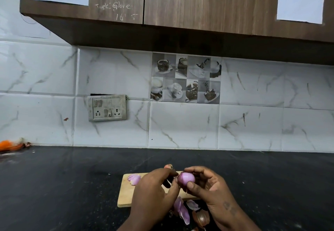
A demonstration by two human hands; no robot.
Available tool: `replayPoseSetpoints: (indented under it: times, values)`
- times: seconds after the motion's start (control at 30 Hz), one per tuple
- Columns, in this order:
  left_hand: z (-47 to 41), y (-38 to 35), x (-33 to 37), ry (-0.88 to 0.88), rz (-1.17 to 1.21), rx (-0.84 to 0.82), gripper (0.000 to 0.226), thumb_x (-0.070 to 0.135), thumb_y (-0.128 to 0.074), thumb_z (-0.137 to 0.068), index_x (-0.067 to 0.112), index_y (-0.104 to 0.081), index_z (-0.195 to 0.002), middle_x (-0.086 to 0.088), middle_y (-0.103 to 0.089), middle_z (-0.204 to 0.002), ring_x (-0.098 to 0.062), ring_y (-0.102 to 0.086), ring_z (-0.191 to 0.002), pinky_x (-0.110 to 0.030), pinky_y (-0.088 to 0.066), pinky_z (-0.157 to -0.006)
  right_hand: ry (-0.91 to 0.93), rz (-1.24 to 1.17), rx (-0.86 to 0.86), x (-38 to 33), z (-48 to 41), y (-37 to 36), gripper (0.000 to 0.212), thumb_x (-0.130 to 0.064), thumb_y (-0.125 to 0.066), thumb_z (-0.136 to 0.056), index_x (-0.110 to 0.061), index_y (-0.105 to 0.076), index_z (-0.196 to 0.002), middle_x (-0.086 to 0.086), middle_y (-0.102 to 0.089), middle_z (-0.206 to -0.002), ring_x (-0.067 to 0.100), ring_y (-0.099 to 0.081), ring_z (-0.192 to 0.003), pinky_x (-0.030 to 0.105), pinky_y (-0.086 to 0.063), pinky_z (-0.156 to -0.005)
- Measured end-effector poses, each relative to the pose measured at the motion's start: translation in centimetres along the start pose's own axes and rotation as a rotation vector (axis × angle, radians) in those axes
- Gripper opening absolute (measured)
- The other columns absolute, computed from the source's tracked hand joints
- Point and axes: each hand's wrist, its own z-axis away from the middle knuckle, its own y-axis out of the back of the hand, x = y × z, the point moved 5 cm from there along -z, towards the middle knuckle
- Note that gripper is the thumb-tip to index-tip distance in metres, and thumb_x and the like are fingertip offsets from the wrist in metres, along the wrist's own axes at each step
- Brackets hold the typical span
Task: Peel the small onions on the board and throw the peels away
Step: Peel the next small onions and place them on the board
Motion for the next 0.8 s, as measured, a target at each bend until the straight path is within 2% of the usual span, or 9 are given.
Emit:
replayPoseSetpoints:
  times: [0.1,0.17,0.3,0.37,0.53,0.63,0.7,0.8]
  values:
    - [0.00,0.09,0.61,-0.038,0.077,0.008,0.017,0.050,-0.065,-0.083,0.040,-0.070,-0.096,0.025,-0.067,-0.084,0.002,-0.066,-0.074,-0.019,-0.050,-0.056,0.009,-0.001,0.005,-0.09,-0.04,0.01,0.036,-0.004,-0.084,-0.071,-0.008,-0.077,-0.106,0.024,-0.075,-0.110,0.035,-0.073,-0.105,0.044,-0.061,-0.089]
    - [-0.02,0.02,0.84,-0.064,0.110,0.008,0.014,0.047,-0.068,-0.082,0.039,-0.069,-0.093,0.023,-0.066,-0.082,-0.001,-0.066,-0.074,-0.023,-0.051,-0.055,0.011,0.015,0.000,-0.34,-0.02,-0.14,0.040,-0.011,-0.088,-0.068,-0.009,-0.077,-0.107,0.023,-0.075,-0.111,0.036,-0.073,-0.106,0.043,-0.061,-0.089]
    - [-0.14,0.01,0.72,-0.094,0.145,0.029,0.009,0.035,-0.073,-0.079,0.034,-0.069,-0.086,0.017,-0.065,-0.075,-0.006,-0.065,-0.069,-0.026,-0.051,-0.053,-0.004,0.014,-0.014,-0.68,0.09,-0.53,0.059,-0.035,-0.099,-0.057,-0.011,-0.078,-0.106,0.021,-0.076,-0.109,0.033,-0.075,-0.103,0.033,-0.060,-0.082]
    - [-0.17,-0.01,0.70,-0.103,0.154,0.032,0.008,0.032,-0.074,-0.078,0.033,-0.069,-0.085,0.017,-0.064,-0.074,-0.006,-0.064,-0.067,-0.025,-0.051,-0.055,-0.007,0.003,-0.014,-0.71,0.11,-0.59,0.062,-0.038,-0.099,-0.055,-0.010,-0.078,-0.106,0.021,-0.076,-0.109,0.033,-0.075,-0.103,0.033,-0.060,-0.082]
    - [-0.27,0.07,0.19,-0.077,0.170,0.046,0.020,0.018,-0.068,-0.078,0.034,-0.073,-0.089,0.020,-0.068,-0.079,-0.002,-0.066,-0.071,-0.018,-0.051,-0.059,0.004,0.006,-0.012,-0.64,0.10,-0.37,0.057,-0.034,-0.098,-0.061,-0.011,-0.077,-0.108,0.022,-0.076,-0.111,0.037,-0.073,-0.105,0.043,-0.060,-0.088]
    - [-0.23,0.03,0.42,-0.080,0.213,0.015,0.013,0.029,-0.072,-0.082,0.036,-0.074,-0.093,0.019,-0.069,-0.083,-0.005,-0.069,-0.079,-0.021,-0.053,-0.059,0.046,0.059,0.022,-0.59,-0.04,-0.05,0.046,-0.023,-0.093,-0.065,-0.011,-0.078,-0.107,0.019,-0.076,-0.111,0.037,-0.072,-0.108,0.051,-0.057,-0.097]
    - [-0.19,-0.03,0.68,-0.090,0.223,0.006,0.011,0.032,-0.074,-0.083,0.036,-0.073,-0.093,0.018,-0.069,-0.084,-0.006,-0.069,-0.081,-0.022,-0.054,-0.058,0.054,0.068,0.032,-0.51,-0.09,0.11,0.043,-0.019,-0.091,-0.065,-0.012,-0.078,-0.106,0.019,-0.077,-0.110,0.037,-0.072,-0.107,0.050,-0.057,-0.097]
    - [-0.26,-0.13,0.39,-0.080,0.213,0.023,0.015,0.023,-0.074,-0.081,0.035,-0.073,-0.089,0.018,-0.069,-0.083,-0.006,-0.069,-0.080,-0.024,-0.054,-0.058,0.054,0.082,0.017,-0.57,-0.09,0.01,0.043,-0.019,-0.092,-0.064,-0.011,-0.079,-0.105,0.019,-0.077,-0.110,0.038,-0.072,-0.107,0.044,-0.059,-0.092]
